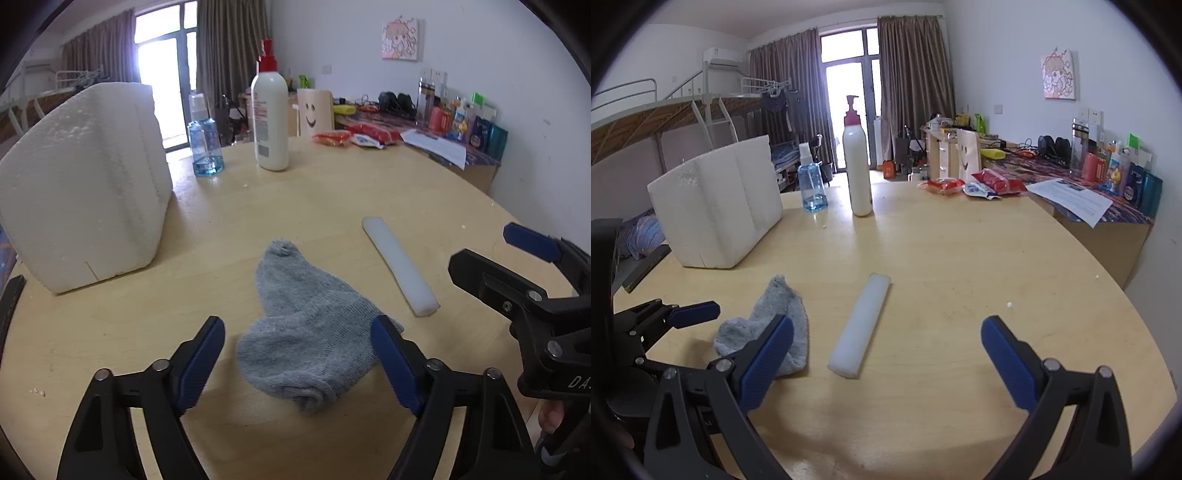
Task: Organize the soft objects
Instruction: 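Lower the left tool onto the grey sock and close on it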
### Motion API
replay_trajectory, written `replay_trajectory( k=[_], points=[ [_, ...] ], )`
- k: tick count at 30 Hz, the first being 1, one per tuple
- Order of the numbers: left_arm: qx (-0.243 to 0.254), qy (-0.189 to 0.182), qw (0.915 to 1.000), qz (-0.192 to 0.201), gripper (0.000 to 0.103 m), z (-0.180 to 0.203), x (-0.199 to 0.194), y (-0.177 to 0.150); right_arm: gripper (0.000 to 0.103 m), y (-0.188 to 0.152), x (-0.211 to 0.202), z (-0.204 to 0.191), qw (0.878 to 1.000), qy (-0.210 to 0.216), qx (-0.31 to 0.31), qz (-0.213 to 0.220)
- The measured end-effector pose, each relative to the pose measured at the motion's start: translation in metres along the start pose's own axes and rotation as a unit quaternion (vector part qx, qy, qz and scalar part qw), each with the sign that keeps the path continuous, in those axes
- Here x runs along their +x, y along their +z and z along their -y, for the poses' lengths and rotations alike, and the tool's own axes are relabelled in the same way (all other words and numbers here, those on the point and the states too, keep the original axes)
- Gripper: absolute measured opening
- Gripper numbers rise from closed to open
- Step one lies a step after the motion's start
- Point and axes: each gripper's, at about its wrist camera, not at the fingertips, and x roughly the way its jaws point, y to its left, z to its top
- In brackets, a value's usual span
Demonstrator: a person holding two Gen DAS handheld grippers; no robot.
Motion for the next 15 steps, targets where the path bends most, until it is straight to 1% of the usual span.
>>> replay_trajectory(
  k=[2,5,7,10,11,12,14,15],
  points=[
    [0.005,-0.001,1.0000,-0.008,0.073,0.003,0.003,0.000,0.103,0.000,0.003,0.000,1.000,-0.002,-0.004,-0.009],
    [0.008,-0.002,0.9997,-0.022,0.064,0.004,0.008,0.000,0.103,0.002,0.006,-0.001,1.000,0.001,-0.011,-0.015],
    [0.001,-0.009,0.9996,-0.026,0.063,0.003,0.011,0.001,0.103,0.003,0.009,-0.001,1.000,0.003,-0.013,-0.020],
    [-0.001,-0.017,0.9995,-0.028,0.058,0.002,0.010,0.003,0.103,0.003,0.012,-0.001,0.999,0.006,-0.015,-0.028],
    [0.000,-0.019,0.9995,-0.027,0.054,0.002,0.010,0.003,0.103,0.002,0.013,-0.001,0.999,0.005,-0.015,-0.032],
    [0.003,-0.020,0.9995,-0.026,0.046,0.004,0.010,0.003,0.103,0.002,0.015,-0.001,0.999,0.005,-0.016,-0.035],
    [0.012,-0.025,0.9994,-0.022,0.038,0.008,0.009,0.002,0.103,0.000,0.016,0.000,0.999,0.004,-0.015,-0.040],
    [0.015,-0.025,0.9994,-0.020,0.036,0.009,0.009,0.001,0.103,-0.001,0.017,0.000,0.999,0.003,-0.016,-0.042]
  ],
)
